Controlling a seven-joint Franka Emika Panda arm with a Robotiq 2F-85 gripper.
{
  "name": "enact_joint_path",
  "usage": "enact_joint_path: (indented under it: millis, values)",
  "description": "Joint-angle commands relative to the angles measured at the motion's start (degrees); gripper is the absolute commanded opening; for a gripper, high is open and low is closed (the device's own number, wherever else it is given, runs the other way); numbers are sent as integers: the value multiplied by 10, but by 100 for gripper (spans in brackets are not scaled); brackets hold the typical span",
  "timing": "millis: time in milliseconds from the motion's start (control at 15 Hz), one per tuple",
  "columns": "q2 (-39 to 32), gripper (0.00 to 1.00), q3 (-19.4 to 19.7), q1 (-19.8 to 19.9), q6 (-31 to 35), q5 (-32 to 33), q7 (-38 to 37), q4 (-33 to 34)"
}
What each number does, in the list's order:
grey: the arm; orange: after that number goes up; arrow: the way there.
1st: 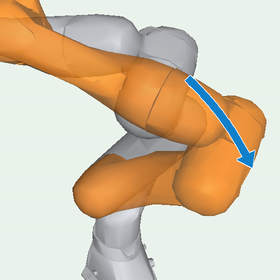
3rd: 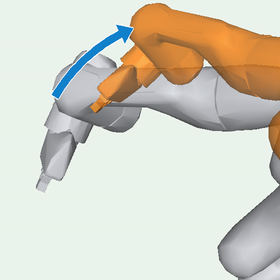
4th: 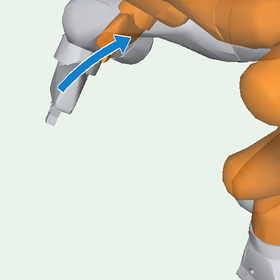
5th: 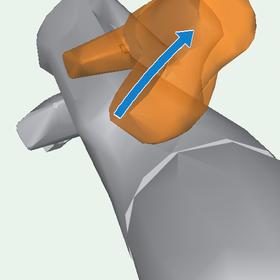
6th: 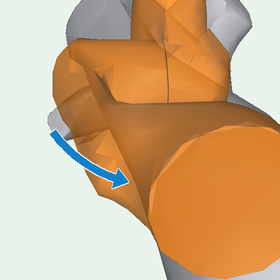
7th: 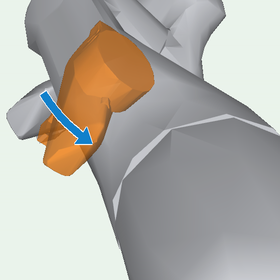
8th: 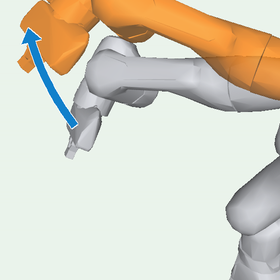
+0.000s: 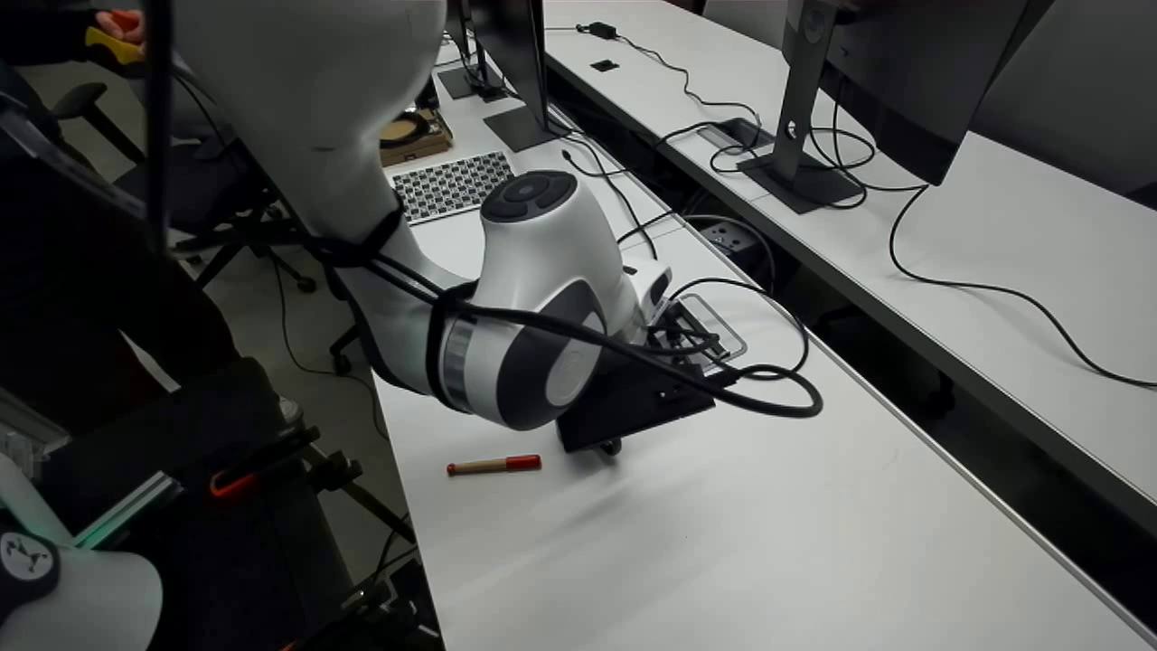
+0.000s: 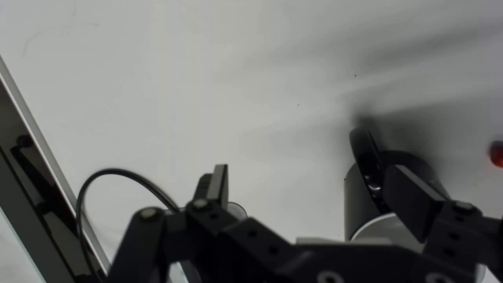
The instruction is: Move the black mug to the left
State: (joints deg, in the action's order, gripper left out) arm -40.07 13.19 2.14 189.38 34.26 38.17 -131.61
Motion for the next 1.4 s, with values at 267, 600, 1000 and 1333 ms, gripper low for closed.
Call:
enact_joint_path:
  millis: [267,600,1000,1333]
  values:
    - [-31,100,-2,12,-7,55,78,26]
    - [-34,100,18,-21,-7,57,92,12]
    - [-40,100,27,-44,-22,59,106,7]
    - [-44,100,28,-59,-25,64,116,11]
